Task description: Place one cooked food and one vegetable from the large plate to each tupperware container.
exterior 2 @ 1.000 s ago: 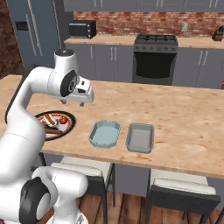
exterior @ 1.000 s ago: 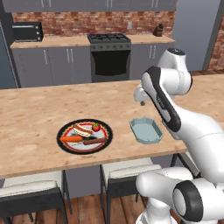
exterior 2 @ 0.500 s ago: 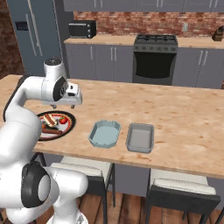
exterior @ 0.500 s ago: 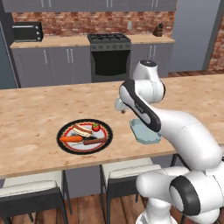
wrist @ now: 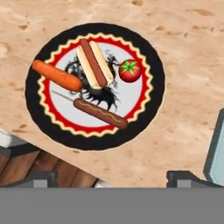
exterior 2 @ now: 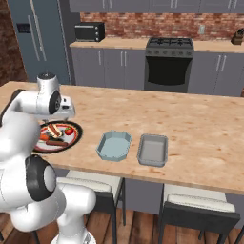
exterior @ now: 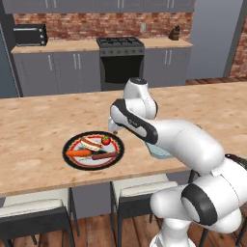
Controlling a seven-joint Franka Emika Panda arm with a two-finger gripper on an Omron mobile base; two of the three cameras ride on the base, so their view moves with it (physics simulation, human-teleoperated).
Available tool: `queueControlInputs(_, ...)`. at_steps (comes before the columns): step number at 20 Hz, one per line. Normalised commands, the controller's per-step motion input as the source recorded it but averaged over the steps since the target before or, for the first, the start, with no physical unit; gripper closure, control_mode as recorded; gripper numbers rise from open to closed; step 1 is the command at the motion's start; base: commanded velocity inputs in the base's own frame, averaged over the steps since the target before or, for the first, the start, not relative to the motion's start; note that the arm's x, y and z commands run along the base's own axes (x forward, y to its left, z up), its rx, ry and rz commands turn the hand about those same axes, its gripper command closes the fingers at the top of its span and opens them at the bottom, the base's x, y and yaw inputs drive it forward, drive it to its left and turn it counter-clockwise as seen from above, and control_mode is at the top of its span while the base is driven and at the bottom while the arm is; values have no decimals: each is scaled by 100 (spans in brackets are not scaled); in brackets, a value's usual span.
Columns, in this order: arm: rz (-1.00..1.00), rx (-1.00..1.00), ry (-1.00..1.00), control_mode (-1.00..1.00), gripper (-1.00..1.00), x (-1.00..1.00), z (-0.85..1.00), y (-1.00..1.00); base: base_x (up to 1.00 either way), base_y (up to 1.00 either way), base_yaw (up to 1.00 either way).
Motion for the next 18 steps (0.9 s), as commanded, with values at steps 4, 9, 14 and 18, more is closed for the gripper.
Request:
queueControlInputs(4, 28, -1, 1, -100, -100, 22, -64, 46, 0, 0, 0)
queueControlInputs(9, 33, -6, 3, -100, -100, 29, -60, 18, 0, 0, 0)
queueControlInputs(14, 34, -15, -2, -100, -100, 18, -42, 0, 0, 0, 0)
queueControlInputs(18, 25, -20, 12, -100, -100, 26, -53, 0, 0, 0, 0)
